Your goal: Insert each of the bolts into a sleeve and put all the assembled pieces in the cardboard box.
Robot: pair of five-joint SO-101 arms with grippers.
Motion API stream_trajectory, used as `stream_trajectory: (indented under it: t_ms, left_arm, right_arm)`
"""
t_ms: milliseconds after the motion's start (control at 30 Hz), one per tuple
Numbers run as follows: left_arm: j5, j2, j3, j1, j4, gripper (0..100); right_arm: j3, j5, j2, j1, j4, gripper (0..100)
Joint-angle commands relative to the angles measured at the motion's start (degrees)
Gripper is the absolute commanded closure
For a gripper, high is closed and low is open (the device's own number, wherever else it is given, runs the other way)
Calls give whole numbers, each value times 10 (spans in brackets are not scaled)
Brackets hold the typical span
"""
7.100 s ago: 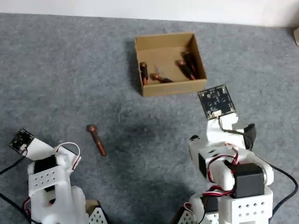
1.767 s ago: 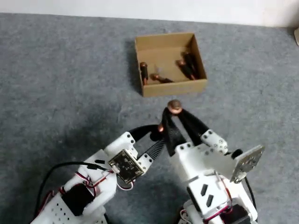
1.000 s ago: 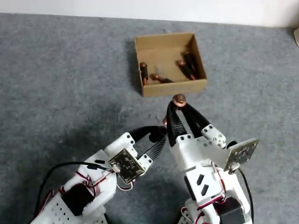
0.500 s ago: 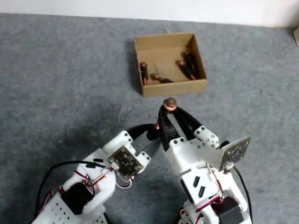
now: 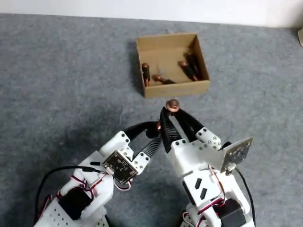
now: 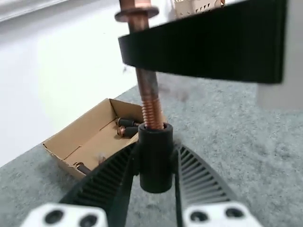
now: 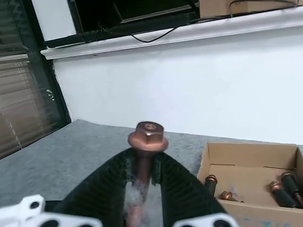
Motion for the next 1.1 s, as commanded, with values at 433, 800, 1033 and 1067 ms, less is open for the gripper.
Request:
stream_trajectory:
  t_ms: [433,800,1033,1067]
  left_arm:
    - [39,-12,-30,-14,-18,994]
    - [39,-12,-28,-14,-18,994]
    - [39,-12,-19,-14,-9,994]
    - [39,-11,-19,-14,-9,994]
  right_arm:
    - [20,2,-1,-43,-20,974]
    - [16,58,-1,-58,-18,562]
    - [-7,59,0,19,-18,577]
    - [-22,59,0,38,-18,577]
